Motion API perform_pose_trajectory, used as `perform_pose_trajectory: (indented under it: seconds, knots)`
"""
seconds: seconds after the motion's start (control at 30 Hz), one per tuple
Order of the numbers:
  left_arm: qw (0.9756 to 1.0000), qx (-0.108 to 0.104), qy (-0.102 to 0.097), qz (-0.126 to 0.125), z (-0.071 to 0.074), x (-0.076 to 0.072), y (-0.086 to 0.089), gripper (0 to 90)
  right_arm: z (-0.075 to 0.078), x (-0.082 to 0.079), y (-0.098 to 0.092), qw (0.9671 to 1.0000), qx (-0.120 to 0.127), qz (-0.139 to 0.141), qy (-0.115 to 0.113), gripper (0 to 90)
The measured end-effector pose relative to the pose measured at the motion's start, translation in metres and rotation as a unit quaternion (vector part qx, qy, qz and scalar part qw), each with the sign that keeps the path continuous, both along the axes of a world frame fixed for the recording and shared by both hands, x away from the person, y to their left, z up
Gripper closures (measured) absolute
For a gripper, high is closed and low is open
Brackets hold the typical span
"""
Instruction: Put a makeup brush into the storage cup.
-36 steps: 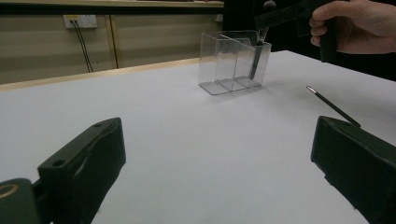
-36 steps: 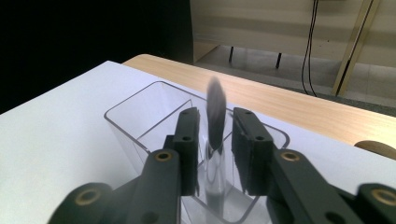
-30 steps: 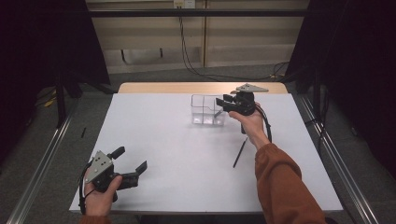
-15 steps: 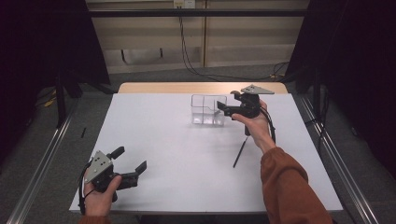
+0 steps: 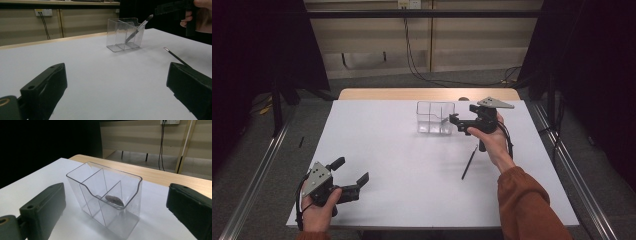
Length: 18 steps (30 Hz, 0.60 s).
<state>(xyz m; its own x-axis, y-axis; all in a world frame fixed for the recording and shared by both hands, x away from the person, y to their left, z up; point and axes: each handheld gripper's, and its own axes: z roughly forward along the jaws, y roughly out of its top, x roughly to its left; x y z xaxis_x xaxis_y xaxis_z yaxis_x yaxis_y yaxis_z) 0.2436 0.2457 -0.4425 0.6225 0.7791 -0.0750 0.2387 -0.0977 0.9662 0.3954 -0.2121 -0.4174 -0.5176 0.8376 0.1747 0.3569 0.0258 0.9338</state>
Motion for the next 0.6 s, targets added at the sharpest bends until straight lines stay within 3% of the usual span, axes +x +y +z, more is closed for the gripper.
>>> perform_pose_trajectory:
  seconds: [0.6]
  knots:
    - [1.0000, -0.001, -0.001, 0.007, 0.000, -0.003, 0.002, 3.2, -0.006, -0.031, -0.021, 0.9999, 0.011, 0.007, -0.005, 1.0]
